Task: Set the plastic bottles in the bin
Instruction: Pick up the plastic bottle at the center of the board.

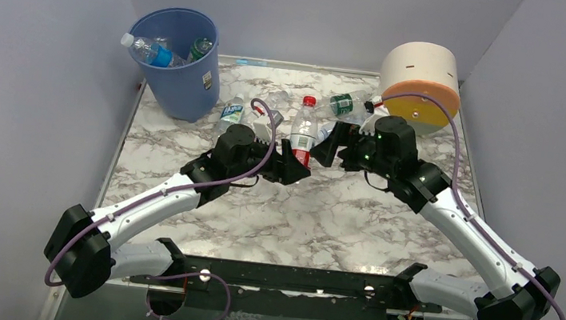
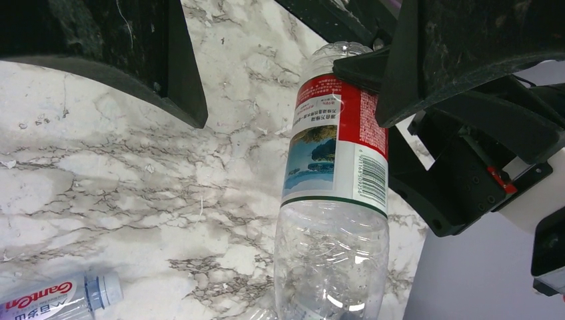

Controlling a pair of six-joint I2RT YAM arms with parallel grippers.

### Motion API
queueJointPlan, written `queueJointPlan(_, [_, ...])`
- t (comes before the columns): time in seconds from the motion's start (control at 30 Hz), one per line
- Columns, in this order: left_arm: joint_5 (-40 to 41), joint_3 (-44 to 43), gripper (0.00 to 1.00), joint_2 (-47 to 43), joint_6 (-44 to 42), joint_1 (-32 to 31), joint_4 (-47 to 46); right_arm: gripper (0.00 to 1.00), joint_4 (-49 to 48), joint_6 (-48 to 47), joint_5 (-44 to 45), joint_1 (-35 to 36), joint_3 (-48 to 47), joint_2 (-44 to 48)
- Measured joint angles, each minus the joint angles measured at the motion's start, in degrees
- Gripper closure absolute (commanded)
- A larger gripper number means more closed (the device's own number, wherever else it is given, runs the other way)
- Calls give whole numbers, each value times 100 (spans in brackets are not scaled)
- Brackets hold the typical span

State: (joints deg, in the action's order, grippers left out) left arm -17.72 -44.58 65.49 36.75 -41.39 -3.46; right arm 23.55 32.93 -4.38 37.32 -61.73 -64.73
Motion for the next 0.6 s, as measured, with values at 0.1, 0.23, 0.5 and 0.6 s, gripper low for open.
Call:
queueJointPlan(0.1, [0, 0, 33, 11, -2, 0, 0, 1, -2, 0, -2, 0, -2, -52])
queueJointPlan(0.23, [4, -90, 33, 68, -17, 0, 17, 0, -2, 0, -2, 0, 0, -107])
queueJointPlan(0.5, [136, -1047, 32, 529, -262, 13, 566, 0, -212, 9, 0, -26, -2, -109])
queueJointPlan(0.6, [229, -1591, 31, 815, -485, 20, 1038, 0, -358, 24, 101, -96, 0, -105])
